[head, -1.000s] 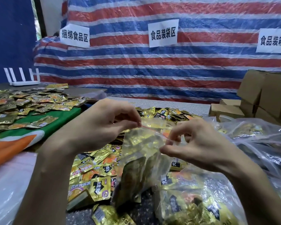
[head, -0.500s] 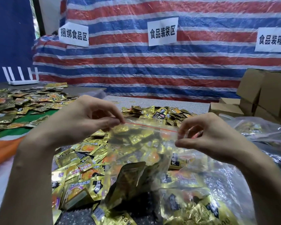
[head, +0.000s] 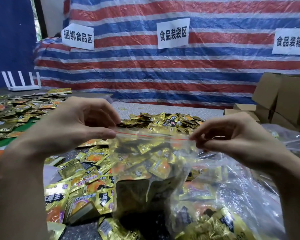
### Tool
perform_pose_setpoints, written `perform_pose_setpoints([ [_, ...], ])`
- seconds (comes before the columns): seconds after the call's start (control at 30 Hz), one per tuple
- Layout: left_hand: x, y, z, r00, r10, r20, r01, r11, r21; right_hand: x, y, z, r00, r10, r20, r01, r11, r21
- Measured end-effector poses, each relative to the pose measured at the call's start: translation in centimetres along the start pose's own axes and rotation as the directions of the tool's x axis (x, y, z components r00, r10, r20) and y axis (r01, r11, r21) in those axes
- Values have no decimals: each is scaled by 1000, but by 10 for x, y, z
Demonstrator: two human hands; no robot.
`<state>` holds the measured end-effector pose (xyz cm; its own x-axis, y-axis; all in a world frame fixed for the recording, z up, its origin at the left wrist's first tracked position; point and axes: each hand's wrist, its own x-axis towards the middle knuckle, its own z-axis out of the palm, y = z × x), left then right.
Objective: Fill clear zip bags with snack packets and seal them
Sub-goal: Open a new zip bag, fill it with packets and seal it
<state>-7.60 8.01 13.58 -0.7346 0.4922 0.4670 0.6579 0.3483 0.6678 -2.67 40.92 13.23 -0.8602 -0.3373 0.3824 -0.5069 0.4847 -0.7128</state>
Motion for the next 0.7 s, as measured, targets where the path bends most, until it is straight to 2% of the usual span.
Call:
perform_pose_setpoints([
  [0.13,-1,-4,-5,995,-14,-99,8,998,-61,1,-2,0,996,23,-88,-13,993,118],
  [0.3,17,-16,13,957,-98,-275,82,994,-69,12,7,14,961,185,-206,-131,960,248],
  [0.43,28,-23,25,948,-136,-289,110,988,-108,18,10,26,927,228,-298,-172,964,204],
  [0.53,31,-25,29,948,-130,-290,117,991,-60,20,9,29,931,218,-294,-172,969,175],
  [0.7,29,-25,27,953,-143,-265,150,989,3,19,6,30,950,254,-182,-240,966,97],
])
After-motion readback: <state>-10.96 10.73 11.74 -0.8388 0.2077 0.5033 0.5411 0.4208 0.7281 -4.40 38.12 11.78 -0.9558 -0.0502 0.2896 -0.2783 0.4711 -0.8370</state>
